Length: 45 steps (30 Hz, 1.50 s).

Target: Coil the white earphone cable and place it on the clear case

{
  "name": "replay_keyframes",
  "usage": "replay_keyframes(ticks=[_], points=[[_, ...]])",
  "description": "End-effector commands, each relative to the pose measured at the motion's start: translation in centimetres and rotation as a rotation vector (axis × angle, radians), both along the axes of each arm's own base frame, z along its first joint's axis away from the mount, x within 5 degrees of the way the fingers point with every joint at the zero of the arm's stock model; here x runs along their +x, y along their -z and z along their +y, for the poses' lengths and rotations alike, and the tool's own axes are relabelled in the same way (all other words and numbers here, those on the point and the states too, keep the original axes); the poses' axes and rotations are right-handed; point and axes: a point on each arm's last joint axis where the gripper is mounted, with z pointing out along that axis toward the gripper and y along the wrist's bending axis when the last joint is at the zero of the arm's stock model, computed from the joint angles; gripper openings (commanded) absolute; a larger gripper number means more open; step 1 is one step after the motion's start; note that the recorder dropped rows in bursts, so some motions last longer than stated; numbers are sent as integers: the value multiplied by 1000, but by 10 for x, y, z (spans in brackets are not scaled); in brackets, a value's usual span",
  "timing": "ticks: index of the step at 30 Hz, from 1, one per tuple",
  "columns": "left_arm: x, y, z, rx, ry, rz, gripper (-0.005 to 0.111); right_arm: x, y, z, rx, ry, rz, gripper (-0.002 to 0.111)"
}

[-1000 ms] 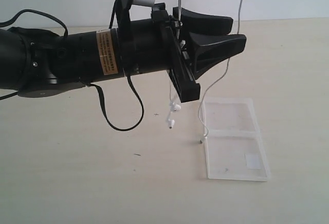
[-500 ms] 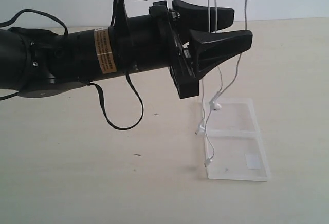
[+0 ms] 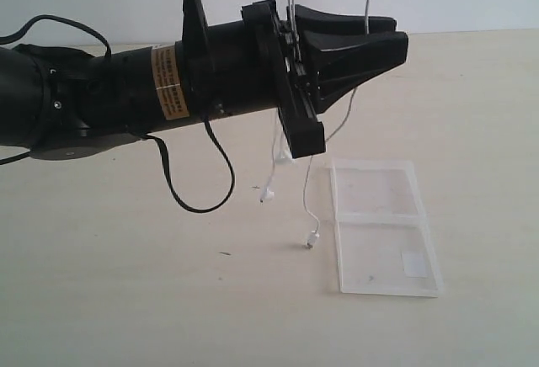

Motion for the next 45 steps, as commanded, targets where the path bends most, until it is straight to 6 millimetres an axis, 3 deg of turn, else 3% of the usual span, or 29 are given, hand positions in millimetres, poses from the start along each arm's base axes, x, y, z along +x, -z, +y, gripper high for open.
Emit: replay_keyframes(ticks=[1, 11, 22, 33, 37, 45], points=[[-2, -2, -2, -6, 26, -4, 0, 4, 1, -2, -19, 40, -18, 0], [2, 8, -2, 80, 1, 125, 0, 21, 14, -32, -232, 414, 17, 0], [-5, -19, 8, 105, -65, 159, 0, 31, 29, -58, -391, 684, 45, 0], [-15, -52, 22, 119, -158, 166, 0, 68, 108, -58, -632, 789, 258, 0], [-14, -55, 27, 148, -220, 180, 0, 77, 138, -63, -735, 847, 320, 0], [-13, -54, 29, 170, -255, 190, 0, 81, 199, -52, -803, 732, 491, 4]])
